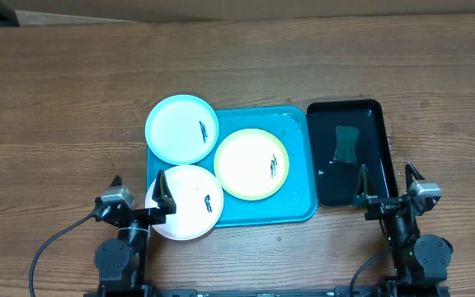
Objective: Clean dirty plates on tray and stack at the side
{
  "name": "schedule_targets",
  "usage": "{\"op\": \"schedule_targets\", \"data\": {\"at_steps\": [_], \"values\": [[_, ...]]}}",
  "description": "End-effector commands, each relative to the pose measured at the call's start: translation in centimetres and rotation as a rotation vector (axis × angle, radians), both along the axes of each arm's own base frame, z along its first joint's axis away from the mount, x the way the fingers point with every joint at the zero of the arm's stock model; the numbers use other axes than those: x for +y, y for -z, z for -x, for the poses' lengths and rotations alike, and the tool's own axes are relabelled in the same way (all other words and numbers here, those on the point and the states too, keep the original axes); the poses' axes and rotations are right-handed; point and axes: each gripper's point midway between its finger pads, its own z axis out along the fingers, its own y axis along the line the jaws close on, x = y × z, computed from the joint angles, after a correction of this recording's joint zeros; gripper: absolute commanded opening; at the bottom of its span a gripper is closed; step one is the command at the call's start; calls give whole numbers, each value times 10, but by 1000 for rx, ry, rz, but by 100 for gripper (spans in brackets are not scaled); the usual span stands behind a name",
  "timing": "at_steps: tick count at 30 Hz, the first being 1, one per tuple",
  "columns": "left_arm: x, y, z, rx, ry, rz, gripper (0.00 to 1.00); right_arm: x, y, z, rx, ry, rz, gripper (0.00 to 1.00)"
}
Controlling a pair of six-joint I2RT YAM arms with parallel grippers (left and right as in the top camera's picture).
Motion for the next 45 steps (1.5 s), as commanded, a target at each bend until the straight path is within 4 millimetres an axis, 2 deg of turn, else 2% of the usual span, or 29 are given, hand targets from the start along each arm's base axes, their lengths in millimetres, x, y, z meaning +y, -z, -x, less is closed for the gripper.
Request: {"op": "schedule_targets", "data": {"at_steps": [1, 4, 7, 11, 14, 16, 18, 23, 26, 29, 32, 34, 37, 38, 39, 40, 41, 42, 45], "values": [[-21, -3, 2, -8, 120, 30, 100, 15, -3, 3, -4, -90, -65, 100], [-33, -4, 7, 25, 188, 47, 100, 21, -24, 8, -30, -126, -68, 100], [-32, -15, 13, 58, 182, 57, 100, 20, -52, 15, -33, -117, -70, 100], [-33, -58, 23, 47, 183, 53, 100, 15, -90, 18, 7, -86, -52, 100], [-33, -94, 26, 71, 188, 34, 100, 15, -113, 11, 84, -86, -9, 100], [-33, -112, 25, 152, 193, 7, 100, 15, -123, 0, 180, -91, 20, 100], [-33, -122, 20, 273, 202, -18, 100, 16, -127, -10, 293, -102, 23, 100], [-41, -123, 3, 659, 272, 11, 100, 21, -128, -33, 604, -137, -10, 100], [-48, -124, -17, 806, 311, 57, 100, 28, -127, -48, 741, -177, -50, 100], [-55, -114, -40, 896, 347, 108, 100, 35, -111, -55, 867, -216, -83, 100], [-71, -93, -55, 989, 425, 211, 100, 39, -91, -63, 951, -240, -107, 100], [-82, -79, -59, 1053, 479, 271, 100, 40, -79, -65, 1002, -245, -119, 81], [-105, -69, -59, 1078, 671, 293, 100, 40, -66, -67, 1053, -242, -126, 33], [-109, -65, -59, 1088, 707, 273, 100, 40, -63, -69, 1064, -241, -127, 25], [-108, -58, -59, 1117, 684, 261, 100, 40, -60, -69, 1075, -239, -129, 24], [-106, -51, -60, 1145, 647, 244, 100, 39, -57, -70, 1091, -225, -139, 31], [-104, -46, -60, 1168, 606, 220, 100, 37, -53, -71, 1112, -202, -153, 44], [-101, -41, -61, 1188, 558, 194, 100, 36, -47, -71, 1133, -183, -162, 51], [-95, -32, -64, 1224, 421, 141, 100, 39, -33, -71, 1185, -178, -148, 63]]}}
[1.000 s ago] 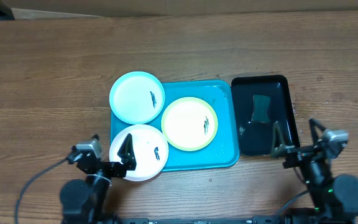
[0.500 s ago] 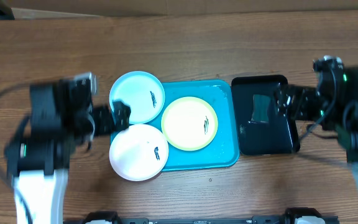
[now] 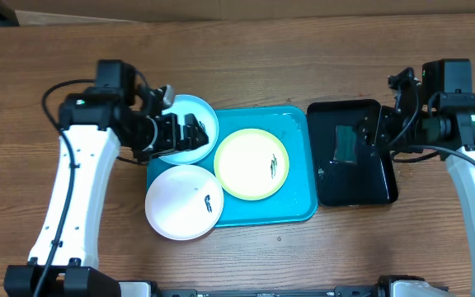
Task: Clean dirty plates on tray and stack at the side
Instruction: 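Raise left arm over the plates and right arm over the basin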
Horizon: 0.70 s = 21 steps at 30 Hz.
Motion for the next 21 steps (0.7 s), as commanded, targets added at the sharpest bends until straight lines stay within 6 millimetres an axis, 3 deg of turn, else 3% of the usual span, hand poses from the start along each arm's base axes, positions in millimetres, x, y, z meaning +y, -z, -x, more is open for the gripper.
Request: {"op": "schedule_targets", "data": {"at_steps": [1, 5, 13, 21], "values": [[6, 1, -5, -8, -70, -124, 100, 2, 9, -4, 31, 4, 22, 66], [2, 4, -5, -25, -51, -175, 100, 6, 29, -3, 88, -8, 71, 78], [7, 5, -6, -30, -58, -211, 100, -11, 57, -12, 118, 116, 255, 78], [7, 5, -6, -31, -57, -212, 100, -13, 78, -20, 84, 127, 262, 84]]}}
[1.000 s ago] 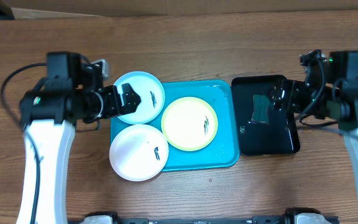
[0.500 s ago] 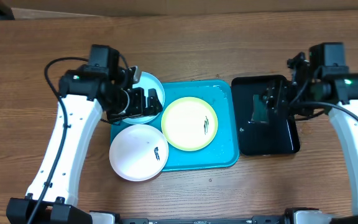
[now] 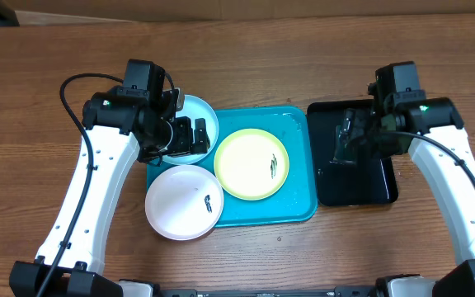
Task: Clean dirty plates on tray and stack at the side
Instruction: 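Raise left arm over the plates and right arm over the basin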
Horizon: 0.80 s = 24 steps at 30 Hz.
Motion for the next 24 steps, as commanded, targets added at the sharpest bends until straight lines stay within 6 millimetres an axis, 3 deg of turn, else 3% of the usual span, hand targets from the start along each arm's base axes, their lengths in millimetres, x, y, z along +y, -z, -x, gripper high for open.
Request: {"op": "schedule_targets", "data": {"at_steps": [1, 12, 18, 24], "values": [[0, -8, -4, -26, -8, -6, 100, -5, 13, 1, 8, 23, 27, 85], [0, -8, -4, -26, -8, -6, 100, -3, 48, -15, -85, 24, 15, 89], [0, -8, -4, -26, -8, -6, 100, -4, 82, -12, -121, 24, 10, 88], [0, -8, -4, -26, -8, -6, 100, -6, 97, -7, -134, 11, 27, 86]]}}
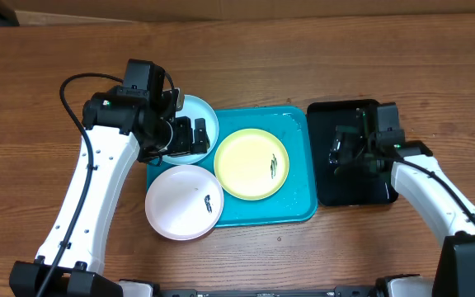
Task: Clean dirty plates on tray and stack at the side
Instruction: 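Raise left arm over the plates and right arm over the basin, then move left gripper to the yellow plate's left rim and grip it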
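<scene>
Three marked plates lie on the teal tray: a light blue plate at the back left, a yellow-green plate in the middle and a white plate at the front left, hanging over the tray's edge. My left gripper hangs over the blue plate's near side, its fingers apart. My right gripper is down inside the black tray, over the green sponge. Only a sliver of the sponge shows. Whether the right fingers grip it is hidden.
The black tray stands right beside the teal tray on the wooden table. A cable from the left arm loops over the table's left part.
My right gripper has gone down and nearer to the front inside the black tray, covering most of the sponge. My left arm and the plates have not moved.
Both arms were folded at the table's front edge, the sponge lying plain in the black tray. Then the left gripper was at the blue plate and the right over the black tray's back right. The right gripper then stood over the sponge and is now lower.
</scene>
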{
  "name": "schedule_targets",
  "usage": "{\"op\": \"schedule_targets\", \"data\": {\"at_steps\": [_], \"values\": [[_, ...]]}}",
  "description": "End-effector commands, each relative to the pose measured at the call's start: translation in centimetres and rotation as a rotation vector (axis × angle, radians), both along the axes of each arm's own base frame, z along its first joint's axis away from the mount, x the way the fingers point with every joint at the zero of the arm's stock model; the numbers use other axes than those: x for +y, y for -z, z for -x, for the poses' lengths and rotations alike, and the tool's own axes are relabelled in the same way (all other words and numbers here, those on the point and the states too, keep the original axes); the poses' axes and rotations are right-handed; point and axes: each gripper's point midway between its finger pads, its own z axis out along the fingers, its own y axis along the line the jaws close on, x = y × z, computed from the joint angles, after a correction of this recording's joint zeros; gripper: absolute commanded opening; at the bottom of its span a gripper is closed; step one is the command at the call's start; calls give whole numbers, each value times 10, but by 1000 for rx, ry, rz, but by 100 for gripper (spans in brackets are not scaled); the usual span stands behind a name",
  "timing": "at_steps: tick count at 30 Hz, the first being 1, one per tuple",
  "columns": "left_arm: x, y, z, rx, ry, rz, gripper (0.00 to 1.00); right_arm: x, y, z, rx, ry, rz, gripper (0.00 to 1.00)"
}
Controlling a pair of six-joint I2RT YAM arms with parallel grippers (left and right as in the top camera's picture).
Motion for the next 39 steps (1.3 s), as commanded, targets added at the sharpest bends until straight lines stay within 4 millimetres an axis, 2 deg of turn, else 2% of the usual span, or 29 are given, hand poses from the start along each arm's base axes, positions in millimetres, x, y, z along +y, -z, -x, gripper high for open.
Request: {"op": "schedule_targets", "data": {"at_steps": [1, 8, 15, 28, 30, 33, 35, 36, 38, 39], "values": [[0, -8, -3, -25, -8, -3, 100, -4, 2, -4, -24, 3, 27, 86], [0, -8, -3, -25, -8, -3, 100, -4, -6, -21, -107, 9, 28, 86], [0, -8, -3, -25, -8, -3, 100, -5, 4, -21, -83, 12, 36, 87], [0, -8, -4, -26, -8, -3, 100, -4, 1, -25, -103, 11, 29, 88], [-1, -9, -10, -53, -9, -3, 100, -4, 1, -25, -103, 11, 30, 88], [-5, -18, -33, -157, -9, 18, 100, -4, 2, -24, -96, 10, 31, 89], [-10, -20, -34, -162, 1, 43, 100, -4, 2, -23, -91, 10, 31, 90], [-13, -18, -34, -157, 2, 52, 87, -4, 3, -22, -89, 10, 31, 90], [-20, -11, -29, -127, -7, 57, 54, -4, 3, -22, -89, 10, 31, 91], [-24, -5, -24, -104, -9, 57, 46, -4, 3, -23, -89, 10, 31, 91]]}}
